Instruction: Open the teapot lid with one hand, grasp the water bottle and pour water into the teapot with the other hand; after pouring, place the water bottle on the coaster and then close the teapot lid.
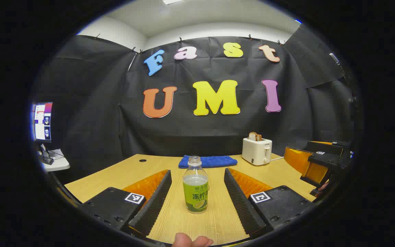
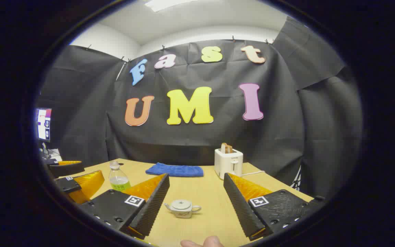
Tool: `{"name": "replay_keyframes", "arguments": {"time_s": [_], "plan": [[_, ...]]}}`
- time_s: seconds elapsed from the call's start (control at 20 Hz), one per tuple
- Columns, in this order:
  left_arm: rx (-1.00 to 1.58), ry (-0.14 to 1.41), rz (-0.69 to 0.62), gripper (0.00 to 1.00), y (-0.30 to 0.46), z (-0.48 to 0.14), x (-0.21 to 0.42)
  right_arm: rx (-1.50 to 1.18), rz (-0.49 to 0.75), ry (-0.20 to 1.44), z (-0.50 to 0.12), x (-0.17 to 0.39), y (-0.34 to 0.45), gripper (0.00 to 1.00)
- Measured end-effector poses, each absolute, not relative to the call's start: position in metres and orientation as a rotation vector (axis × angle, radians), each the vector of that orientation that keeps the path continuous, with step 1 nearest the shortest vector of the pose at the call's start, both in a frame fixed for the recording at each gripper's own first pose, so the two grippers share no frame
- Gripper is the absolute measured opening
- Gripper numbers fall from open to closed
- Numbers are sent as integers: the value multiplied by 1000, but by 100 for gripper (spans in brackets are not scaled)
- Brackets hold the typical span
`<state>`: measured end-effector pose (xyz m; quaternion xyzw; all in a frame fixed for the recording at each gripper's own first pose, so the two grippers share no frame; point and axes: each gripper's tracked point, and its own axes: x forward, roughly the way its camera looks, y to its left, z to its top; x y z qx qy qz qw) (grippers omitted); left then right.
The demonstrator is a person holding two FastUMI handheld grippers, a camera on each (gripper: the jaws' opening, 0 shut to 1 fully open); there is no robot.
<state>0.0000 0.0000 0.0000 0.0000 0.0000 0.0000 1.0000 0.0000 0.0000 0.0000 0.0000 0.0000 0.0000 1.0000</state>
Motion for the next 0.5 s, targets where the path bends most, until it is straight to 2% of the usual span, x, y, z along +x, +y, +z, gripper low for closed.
{"name": "replay_keyframes", "arguments": {"time_s": [0.5], "plan": [[-5, 15, 15, 96, 7, -7, 3, -23, 23, -12, -1, 4, 8, 95]]}}
